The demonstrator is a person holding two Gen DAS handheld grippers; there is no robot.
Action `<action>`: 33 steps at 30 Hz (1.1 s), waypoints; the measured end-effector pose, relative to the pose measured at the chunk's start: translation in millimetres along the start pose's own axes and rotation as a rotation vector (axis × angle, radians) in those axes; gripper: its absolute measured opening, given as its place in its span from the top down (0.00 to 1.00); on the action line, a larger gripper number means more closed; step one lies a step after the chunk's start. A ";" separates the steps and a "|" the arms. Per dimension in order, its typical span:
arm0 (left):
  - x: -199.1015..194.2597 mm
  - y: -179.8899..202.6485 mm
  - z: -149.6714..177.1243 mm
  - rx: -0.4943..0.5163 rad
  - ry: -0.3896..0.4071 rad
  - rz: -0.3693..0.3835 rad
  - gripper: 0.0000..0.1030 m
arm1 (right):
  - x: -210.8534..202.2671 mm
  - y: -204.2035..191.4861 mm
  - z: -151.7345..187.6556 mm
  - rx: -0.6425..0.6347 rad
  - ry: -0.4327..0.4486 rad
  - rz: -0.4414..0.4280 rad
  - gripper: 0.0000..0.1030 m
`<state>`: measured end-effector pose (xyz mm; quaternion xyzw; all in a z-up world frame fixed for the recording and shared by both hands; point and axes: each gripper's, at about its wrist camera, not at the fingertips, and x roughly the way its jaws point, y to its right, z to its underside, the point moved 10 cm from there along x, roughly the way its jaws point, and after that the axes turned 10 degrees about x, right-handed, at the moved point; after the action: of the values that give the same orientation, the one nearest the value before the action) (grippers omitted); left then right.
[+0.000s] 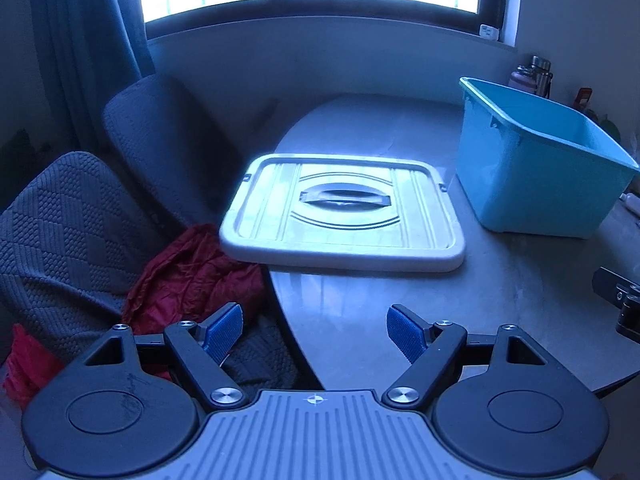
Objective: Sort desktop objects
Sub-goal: 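Raise the open right tool out of the bin and back away, then move both tools toward the white lid lying beside the bin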
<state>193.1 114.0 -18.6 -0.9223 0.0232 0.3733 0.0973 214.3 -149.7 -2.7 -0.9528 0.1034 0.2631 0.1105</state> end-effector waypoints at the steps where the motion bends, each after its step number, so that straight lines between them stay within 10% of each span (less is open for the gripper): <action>1: 0.6 -2.1 0.6 0.000 -0.002 -0.001 0.21 | -0.1 -2.7 0.7 -0.001 -0.002 -0.002 0.08; 33: 64.5 -74.7 -11.5 -0.067 -0.114 -0.091 0.21 | 66.0 -78.2 -1.3 -0.037 -0.123 -0.106 0.08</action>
<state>256.1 186.9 -43.1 -0.9025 -0.0371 0.4208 0.0843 290.3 -84.6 -24.0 -0.9408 0.0408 0.3169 0.1129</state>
